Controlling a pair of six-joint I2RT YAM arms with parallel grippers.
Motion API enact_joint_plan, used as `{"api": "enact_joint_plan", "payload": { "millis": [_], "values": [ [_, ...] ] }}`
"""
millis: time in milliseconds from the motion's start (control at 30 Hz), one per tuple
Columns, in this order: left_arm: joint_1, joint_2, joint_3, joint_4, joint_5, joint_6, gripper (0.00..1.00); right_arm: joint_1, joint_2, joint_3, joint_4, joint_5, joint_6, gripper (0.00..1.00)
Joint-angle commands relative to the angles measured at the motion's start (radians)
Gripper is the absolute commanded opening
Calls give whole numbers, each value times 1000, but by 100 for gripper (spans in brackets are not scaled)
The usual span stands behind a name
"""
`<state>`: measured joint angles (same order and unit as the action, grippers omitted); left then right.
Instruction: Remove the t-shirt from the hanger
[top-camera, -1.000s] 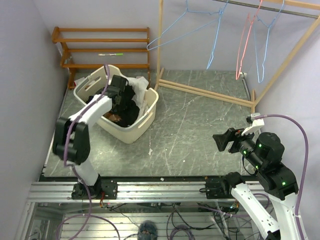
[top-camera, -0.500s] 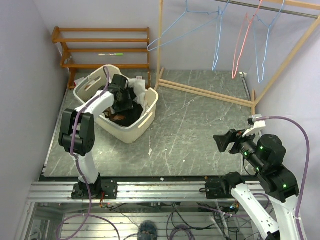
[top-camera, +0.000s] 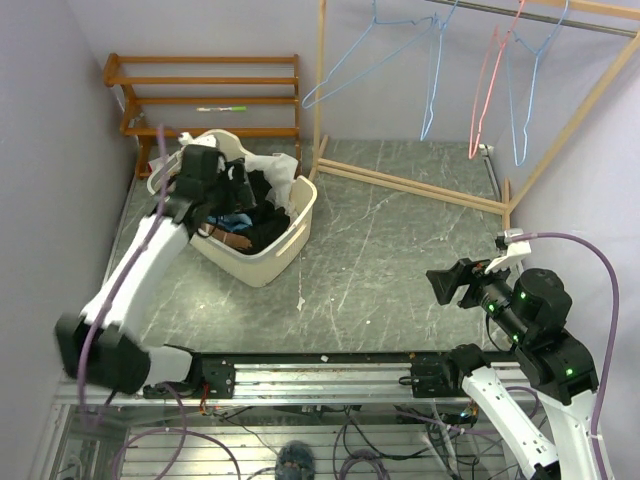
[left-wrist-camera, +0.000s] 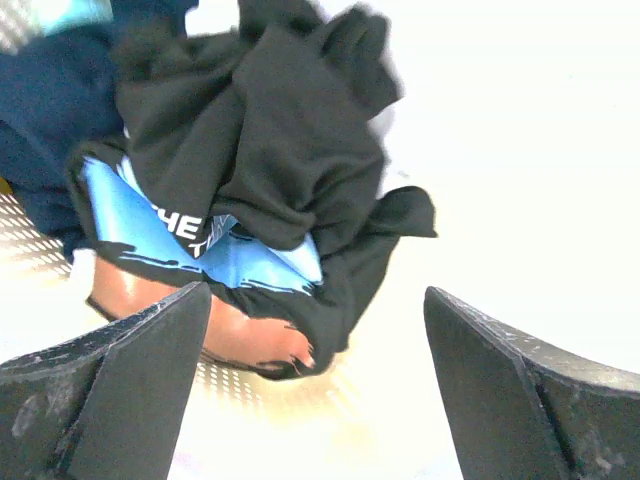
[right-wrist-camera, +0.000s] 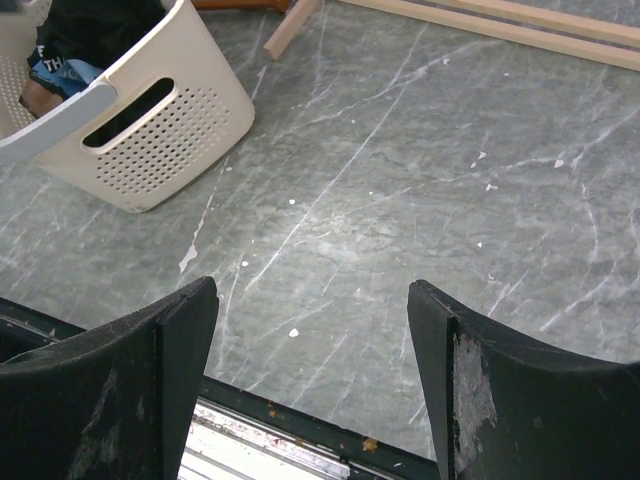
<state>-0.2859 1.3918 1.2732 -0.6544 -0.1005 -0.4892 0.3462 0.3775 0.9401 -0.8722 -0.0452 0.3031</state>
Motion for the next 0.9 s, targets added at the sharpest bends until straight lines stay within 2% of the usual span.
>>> {"api": "enact_joint_plan", "payload": {
  "millis": [0,67,167,267,433,567,700,867],
  "values": [
    [-4,-264,-72,109,77,99,98,-3,7,-9,28,-11,2,77],
    [-4,-354,-109,133,118,111,98,-2,10,-8,28,-9,2,77],
    [-4,-482,-196,168,124,122,92,-2,17,-6,30,-9,1,77],
    [-4,-611,-297,173,60,146,92,-3,36,0,27,-2,3,81],
    [-4,-727,-381,98,-13,155,93,-2,74,3,30,37,15,84],
    [-4,-766,-409,86,-4,171,92,-3,74,-6,30,73,38,84],
    [-4,-758,-394,61,-25,168,93,-3,98,-6,13,109,60,79],
    [-4,-774,-400,54,-29,154,93,-4,130,-9,18,82,49,77]
  ]
}}
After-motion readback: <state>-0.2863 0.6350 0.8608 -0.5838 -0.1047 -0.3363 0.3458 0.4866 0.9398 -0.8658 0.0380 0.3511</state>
